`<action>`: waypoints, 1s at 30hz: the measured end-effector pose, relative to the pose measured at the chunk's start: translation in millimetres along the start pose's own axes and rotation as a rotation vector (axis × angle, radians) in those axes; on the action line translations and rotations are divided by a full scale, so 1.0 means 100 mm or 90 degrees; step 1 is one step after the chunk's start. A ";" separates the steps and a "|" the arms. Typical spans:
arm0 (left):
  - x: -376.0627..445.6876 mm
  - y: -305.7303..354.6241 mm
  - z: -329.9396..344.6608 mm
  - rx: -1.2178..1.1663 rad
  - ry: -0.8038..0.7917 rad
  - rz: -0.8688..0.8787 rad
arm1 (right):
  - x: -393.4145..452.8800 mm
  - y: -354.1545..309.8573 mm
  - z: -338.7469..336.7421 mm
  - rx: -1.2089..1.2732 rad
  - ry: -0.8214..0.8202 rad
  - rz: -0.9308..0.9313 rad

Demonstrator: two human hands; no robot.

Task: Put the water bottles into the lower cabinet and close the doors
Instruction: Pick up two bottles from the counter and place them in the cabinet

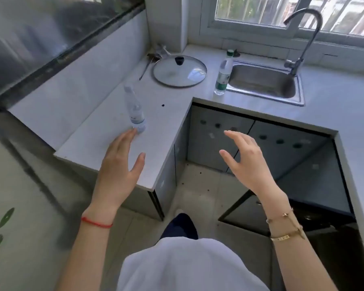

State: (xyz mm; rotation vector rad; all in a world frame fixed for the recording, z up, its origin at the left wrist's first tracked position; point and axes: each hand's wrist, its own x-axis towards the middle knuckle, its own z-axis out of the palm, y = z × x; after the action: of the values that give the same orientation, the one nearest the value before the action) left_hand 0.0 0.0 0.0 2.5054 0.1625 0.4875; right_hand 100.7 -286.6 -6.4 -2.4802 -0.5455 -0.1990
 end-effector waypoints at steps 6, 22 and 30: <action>0.72 -0.11 0.15 0.020 0.033 -0.073 | 1.03 0.08 0.15 0.036 -0.041 -0.016; 2.22 -0.56 0.51 0.055 0.099 -0.216 | 2.60 0.29 0.47 0.079 -0.123 -0.085; 2.85 -0.86 0.80 0.088 0.030 -0.347 | 3.16 0.48 0.46 0.072 -0.139 -0.108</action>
State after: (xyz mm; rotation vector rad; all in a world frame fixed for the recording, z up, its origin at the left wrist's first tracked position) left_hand 293.7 91.7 -22.1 2.4369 0.8936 0.3124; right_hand 407.6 -189.0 13.0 -2.3597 -0.8363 0.0383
